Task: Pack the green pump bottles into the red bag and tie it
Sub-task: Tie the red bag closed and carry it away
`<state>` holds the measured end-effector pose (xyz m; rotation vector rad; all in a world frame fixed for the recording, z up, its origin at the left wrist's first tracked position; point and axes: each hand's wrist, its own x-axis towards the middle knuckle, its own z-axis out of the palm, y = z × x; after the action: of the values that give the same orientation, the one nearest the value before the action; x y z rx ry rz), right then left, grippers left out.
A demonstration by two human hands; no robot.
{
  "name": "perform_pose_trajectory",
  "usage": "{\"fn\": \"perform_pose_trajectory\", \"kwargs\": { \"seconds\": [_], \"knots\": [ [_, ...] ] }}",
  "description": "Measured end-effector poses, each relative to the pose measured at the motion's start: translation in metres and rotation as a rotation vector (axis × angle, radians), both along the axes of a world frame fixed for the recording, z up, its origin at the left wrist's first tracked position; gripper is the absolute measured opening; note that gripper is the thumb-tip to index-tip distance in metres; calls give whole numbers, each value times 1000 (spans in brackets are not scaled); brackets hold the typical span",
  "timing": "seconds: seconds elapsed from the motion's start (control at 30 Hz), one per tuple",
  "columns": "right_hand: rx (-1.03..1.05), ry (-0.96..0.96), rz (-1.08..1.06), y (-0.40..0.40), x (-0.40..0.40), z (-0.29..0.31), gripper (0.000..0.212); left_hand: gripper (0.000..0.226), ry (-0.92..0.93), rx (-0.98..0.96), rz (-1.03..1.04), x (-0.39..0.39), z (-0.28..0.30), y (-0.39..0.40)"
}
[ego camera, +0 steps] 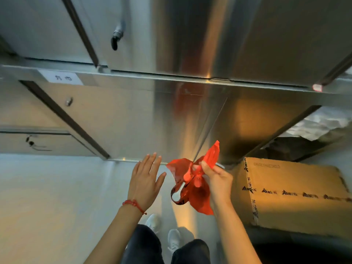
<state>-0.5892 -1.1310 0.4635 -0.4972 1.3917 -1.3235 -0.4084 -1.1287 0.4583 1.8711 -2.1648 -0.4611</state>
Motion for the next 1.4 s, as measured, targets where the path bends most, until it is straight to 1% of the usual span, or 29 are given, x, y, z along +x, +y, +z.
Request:
{"fn": "perform_pose_trajectory", "kwargs": {
  "seconds": [0.07,0.2,0.23,0.3,0.33,0.57,0.83,0.97,1.23,1.3,1.37,1.4],
  "knots": [
    [-2,-42,85,-2,11,0,20,46,19,-14,109,10,-1,14],
    [12,9,236,-6,40,-3,17,45,4,1,274,37,1,42],
    [6,27,267,-6,48,-4,16,51,2,22,314,44,5,49],
    [-4,55,342,-7,68,-6,15,69,10,34,387,60,7,62],
    [3,68,382,-6,78,-7,14,72,9,31,425,69,7,69],
    [37,106,689,8,162,-16,11,68,9,62,671,135,8,123],
    [54,114,941,42,284,-12,12,68,46,60,932,224,5,194],
    [43,111,1008,56,349,-6,9,71,59,49,1043,273,3,225],
    [8,128,1108,67,476,1,17,69,27,53,1159,377,2,249],
    [7,106,1137,63,510,3,17,63,27,45,1180,404,1,244],
    [-3,104,1173,55,545,4,16,48,3,14,1197,433,-1,235],
    [-7,98,1191,49,564,3,15,45,-6,-5,1209,449,-3,229]
  ]
}}
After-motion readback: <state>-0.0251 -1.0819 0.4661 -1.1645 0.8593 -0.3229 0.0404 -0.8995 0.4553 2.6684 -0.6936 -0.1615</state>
